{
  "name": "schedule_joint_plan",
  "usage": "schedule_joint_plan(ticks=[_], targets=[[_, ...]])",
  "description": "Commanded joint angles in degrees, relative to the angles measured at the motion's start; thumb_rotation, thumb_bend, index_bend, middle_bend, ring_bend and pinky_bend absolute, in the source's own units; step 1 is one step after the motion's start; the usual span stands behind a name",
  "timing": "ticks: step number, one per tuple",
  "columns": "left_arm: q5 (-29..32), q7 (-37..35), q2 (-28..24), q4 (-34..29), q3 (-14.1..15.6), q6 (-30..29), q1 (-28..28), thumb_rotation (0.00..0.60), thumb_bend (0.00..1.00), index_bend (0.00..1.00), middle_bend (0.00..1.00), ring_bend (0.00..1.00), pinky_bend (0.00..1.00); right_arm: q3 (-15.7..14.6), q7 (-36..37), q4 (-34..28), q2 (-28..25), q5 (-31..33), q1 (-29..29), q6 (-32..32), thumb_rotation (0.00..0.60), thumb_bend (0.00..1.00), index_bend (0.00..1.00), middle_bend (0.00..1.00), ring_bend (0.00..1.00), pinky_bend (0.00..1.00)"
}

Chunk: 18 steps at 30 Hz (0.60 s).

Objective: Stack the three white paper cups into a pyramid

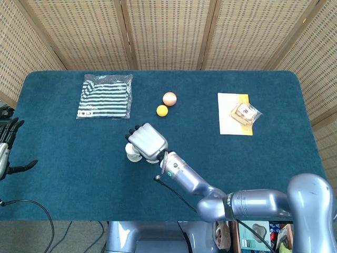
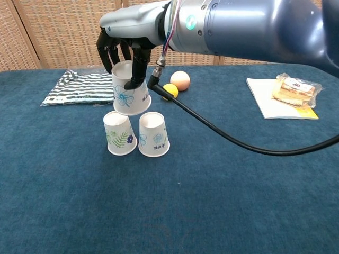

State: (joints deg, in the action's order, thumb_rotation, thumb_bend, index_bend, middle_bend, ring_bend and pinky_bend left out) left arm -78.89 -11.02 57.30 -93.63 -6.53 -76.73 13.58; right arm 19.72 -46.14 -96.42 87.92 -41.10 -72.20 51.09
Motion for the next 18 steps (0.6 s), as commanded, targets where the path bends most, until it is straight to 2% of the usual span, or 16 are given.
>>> schedule_joint_plan(ticks=[1,7,18], targets=[[0.0,-0.2,0.0,0.1,0.0,0.2,0.1,0.600,0.18,0.00,0.00,0.00,0.00,-0.5,-0.3,1.0,0.6,1.8,-0.8,0.4,0.600,0.48,0.46,0.51,0.40,0.56],[0.7,-0.3,-0.1,0.3,-0.3,0.9,0.2,0.600,0.18,0.00,0.00,0.00,0.00,-0.7,-0.3,2.3,2.2,6.5,-2.6,1.3,0.600,0.48,0.46,0.51,0.40,0.56],[1.0,0.0,0.1,0.6,-0.4,1.6,0.4,0.600,0.18,0.00,0.00,0.00,0.00,-1.4,-0.9,2.7,3.0,10.4,-4.7,2.9,0.600,0.48,0.46,0.50,0.40,0.56]])
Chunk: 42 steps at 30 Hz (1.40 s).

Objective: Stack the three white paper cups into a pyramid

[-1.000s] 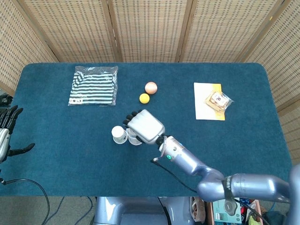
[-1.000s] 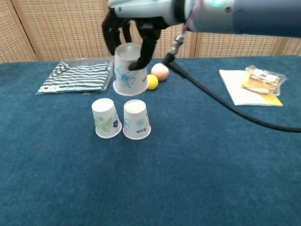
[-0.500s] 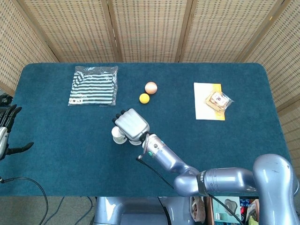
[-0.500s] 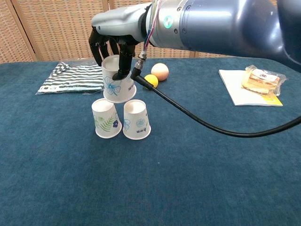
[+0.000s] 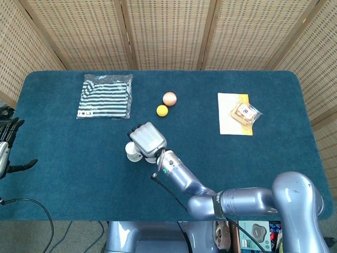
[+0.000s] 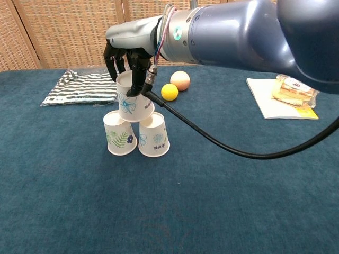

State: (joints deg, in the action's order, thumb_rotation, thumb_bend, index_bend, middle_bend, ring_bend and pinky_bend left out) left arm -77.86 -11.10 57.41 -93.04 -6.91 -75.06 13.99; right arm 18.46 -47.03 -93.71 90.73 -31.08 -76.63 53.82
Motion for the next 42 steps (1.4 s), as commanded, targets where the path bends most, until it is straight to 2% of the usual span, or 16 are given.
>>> schedule_joint_plan(ticks=[1,12,13,14,16,17,18,21,28,31,33,36,39,42], targets=[[0.0,0.1,0.0,0.0,0.0,-0.1,0.0,0.600,0.18,0.00,0.00,0.00,0.00,-0.3,-0.1,0.1,0.2,0.6,-0.4,0.3,0.600,0.48,0.46,0.50,0.40,0.56],[-0.1,0.0,-0.2,-0.2,-0.1,-0.2,-0.3,0.600,0.18,0.00,0.00,0.00,0.00,-1.4,0.5,1.7,2.1,2.5,-2.2,0.4,0.600,0.48,0.46,0.47,0.40,0.56],[-0.1,-0.1,-0.2,-0.2,-0.1,-0.2,-0.3,0.600,0.18,0.00,0.00,0.00,0.00,-1.5,0.4,1.8,2.2,2.7,-2.3,0.4,0.600,0.47,0.44,0.45,0.40,0.53],[0.0,-0.3,-0.3,-0.1,-0.1,-0.1,-0.3,0.600,0.18,0.00,0.00,0.00,0.00,-1.7,0.0,1.8,2.3,3.2,-2.6,0.6,0.600,0.43,0.40,0.41,0.38,0.46],[0.0,-0.6,-0.4,0.1,-0.2,-0.1,-0.4,0.600,0.18,0.00,0.00,0.00,0.00,-2.5,-1.5,1.6,2.1,4.1,-3.1,1.4,0.600,0.30,0.30,0.28,0.28,0.24],[0.0,-0.8,-0.4,0.1,-0.2,-0.1,-0.4,0.600,0.18,0.00,0.00,0.00,0.00,-2.7,-2.3,1.4,2.0,4.7,-3.4,1.8,0.600,0.24,0.24,0.21,0.19,0.12],[0.0,-0.9,-0.4,0.1,-0.2,-0.1,-0.4,0.600,0.18,0.00,0.00,0.00,0.00,-2.8,-3.1,1.0,1.8,5.3,-3.7,2.2,0.600,0.21,0.20,0.14,0.13,0.04],[0.0,-1.1,-0.5,0.1,-0.3,-0.2,-0.5,0.600,0.18,0.00,0.00,0.00,0.00,-3.1,-4.3,-1.0,0.9,6.3,-4.2,3.2,0.600,0.19,0.15,0.07,0.06,0.00],[-0.4,-1.2,-0.7,0.0,-0.3,-0.4,-0.6,0.600,0.18,0.00,0.00,0.00,0.00,-2.7,-4.6,-8.9,-3.9,5.2,-3.2,7.2,0.600,0.18,0.08,0.01,0.01,0.00],[-0.5,-1.4,-0.7,0.0,-0.2,-0.4,-0.7,0.600,0.18,0.00,0.00,0.00,0.00,-4.1,-4.3,-15.6,-9.1,1.3,-0.4,10.9,0.600,0.16,0.05,0.00,0.00,0.00],[-0.7,-1.4,-0.6,0.0,-0.1,-0.6,-0.8,0.600,0.18,0.00,0.00,0.00,0.00,-6.0,-3.4,-20.3,-13.4,-3.6,2.8,14.0,0.600,0.12,0.03,0.00,0.00,0.00],[-1.5,-1.0,-0.4,-0.1,-0.1,-1.6,-1.1,0.600,0.18,0.00,0.00,0.00,0.00,-10.4,0.3,-24.7,-19.9,-14.7,9.2,17.8,0.600,0.10,0.01,0.00,0.00,0.00],[-2.5,-0.2,0.1,-0.4,0.1,-3.2,-1.6,0.600,0.18,0.00,0.00,0.00,0.00,-15.8,7.0,-23.9,-25.2,-28.2,16.5,21.2,0.600,0.10,0.01,0.00,0.00,0.00],[-3.5,0.7,0.5,-0.6,0.6,-4.6,-2.2,0.600,0.18,0.00,0.00,0.00,0.00,-20.5,16.2,-18.6,-28.7,-40.1,23.5,25.0,0.600,0.10,0.01,0.00,0.00,0.00]])
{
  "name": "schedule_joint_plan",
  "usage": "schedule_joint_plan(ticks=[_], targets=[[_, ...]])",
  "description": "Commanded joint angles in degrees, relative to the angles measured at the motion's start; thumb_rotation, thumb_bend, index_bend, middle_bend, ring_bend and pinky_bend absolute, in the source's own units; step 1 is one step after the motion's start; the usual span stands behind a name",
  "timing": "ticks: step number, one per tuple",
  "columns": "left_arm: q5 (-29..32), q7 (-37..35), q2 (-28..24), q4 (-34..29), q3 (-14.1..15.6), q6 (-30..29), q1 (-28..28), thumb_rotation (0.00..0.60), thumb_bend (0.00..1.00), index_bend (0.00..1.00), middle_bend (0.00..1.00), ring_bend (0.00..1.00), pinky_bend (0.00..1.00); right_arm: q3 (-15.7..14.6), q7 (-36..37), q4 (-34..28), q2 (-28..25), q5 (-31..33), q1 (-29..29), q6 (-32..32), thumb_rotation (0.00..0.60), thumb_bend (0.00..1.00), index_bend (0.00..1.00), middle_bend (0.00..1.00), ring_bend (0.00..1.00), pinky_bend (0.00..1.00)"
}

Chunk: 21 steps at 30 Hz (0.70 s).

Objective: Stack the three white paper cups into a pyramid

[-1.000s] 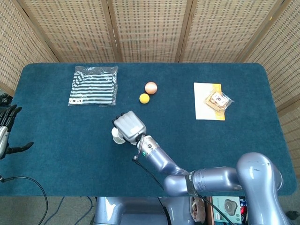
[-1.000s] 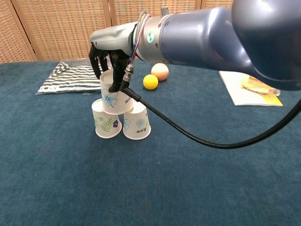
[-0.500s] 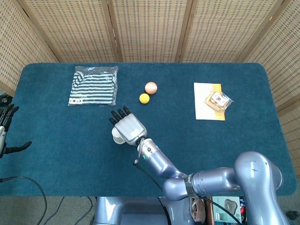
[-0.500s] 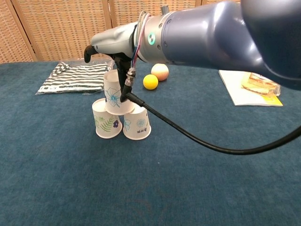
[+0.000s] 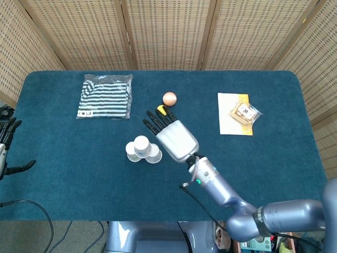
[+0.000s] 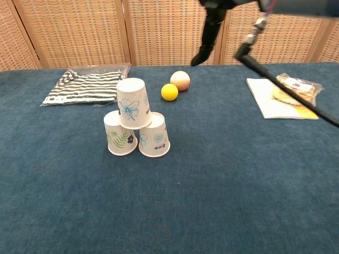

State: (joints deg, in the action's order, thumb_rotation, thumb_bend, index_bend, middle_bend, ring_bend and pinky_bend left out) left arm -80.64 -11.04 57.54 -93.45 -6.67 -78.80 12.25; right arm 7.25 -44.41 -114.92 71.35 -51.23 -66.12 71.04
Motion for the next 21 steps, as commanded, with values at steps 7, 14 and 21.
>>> schedule_joint_plan(ticks=[7,14,21], targets=[[-2.5,1.6,1.6,0.2,1.4,-3.9,-2.3,0.600,0.18,0.00,0.00,0.00,0.00,-14.7,27.0,16.9,-10.1,-30.0,26.0,16.7,0.600,0.03,0.01,0.00,0.00,0.00],[-4.1,2.2,2.9,1.8,2.0,-6.6,-3.6,0.600,0.18,0.00,0.00,0.00,0.00,-17.2,28.6,19.3,-8.5,-27.5,35.9,21.0,0.600,0.00,0.00,0.00,0.00,0.00],[-6.2,2.2,4.8,3.7,2.3,-10.1,-4.9,0.600,0.18,0.00,0.00,0.00,0.00,-16.1,30.1,21.2,-3.4,-24.6,45.6,26.3,0.600,0.00,0.00,0.00,0.00,0.00]])
